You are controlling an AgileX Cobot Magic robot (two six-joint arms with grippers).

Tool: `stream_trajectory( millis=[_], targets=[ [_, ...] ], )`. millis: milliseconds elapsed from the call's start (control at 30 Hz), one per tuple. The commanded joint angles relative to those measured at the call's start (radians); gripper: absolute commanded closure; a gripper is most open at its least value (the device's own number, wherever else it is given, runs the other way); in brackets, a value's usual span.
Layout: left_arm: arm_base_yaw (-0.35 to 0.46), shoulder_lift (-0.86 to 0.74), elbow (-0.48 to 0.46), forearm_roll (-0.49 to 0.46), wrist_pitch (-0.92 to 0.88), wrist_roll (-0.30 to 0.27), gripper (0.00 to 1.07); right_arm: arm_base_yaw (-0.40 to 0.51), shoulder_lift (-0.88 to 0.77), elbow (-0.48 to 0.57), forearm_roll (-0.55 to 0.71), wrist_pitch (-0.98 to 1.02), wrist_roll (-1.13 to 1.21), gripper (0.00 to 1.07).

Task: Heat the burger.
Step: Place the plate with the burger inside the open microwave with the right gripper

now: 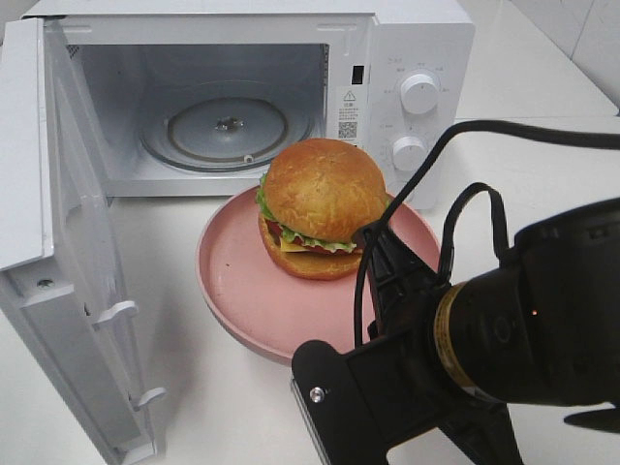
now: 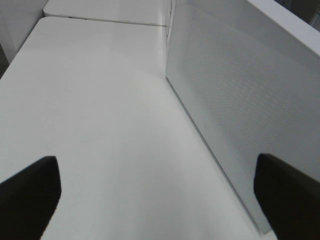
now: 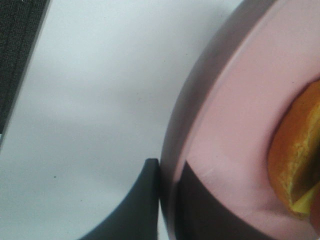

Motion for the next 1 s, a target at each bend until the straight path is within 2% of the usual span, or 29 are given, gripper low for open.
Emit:
stream_trajectory(
  millis=[33,267,400,500,567,1000],
  targets=[
    [-0.006,-0.016,0.002,-0.007,-0.001,0.0,0.09,-0.051,-0.005,-0.001,-0.026,-0.062,-0.08,1.07],
    [-0.006,-0.016,0.002,-0.007,-0.001,0.0,0.09,-0.138,-0.004,-0.001,0.054,-0.126,-0.285,1.07],
    [-0.006,-0.016,0.002,-0.007,-0.001,0.0,0.09,-0.198,-0.004,-0.002,0.153,-0.171,-0.44,1.07],
    [-0.006,-0.016,0.002,-0.007,-0.001,0.0,0.09,-0.21,-0.004,-0.002,0.177,-0.177,-0.475,1.07],
    [-0.006,-0.016,0.002,-0.007,-0.001,0.0,0.09,-0.255,-0.002,-0.015,0.282,-0.19,-0.614,1.07],
    [-0.006,-0.016,0.002,-0.007,-0.001,0.0,0.09,-0.369,-0.002,-0.037,0.572,-0.234,-0.974,1.07]
  ],
)
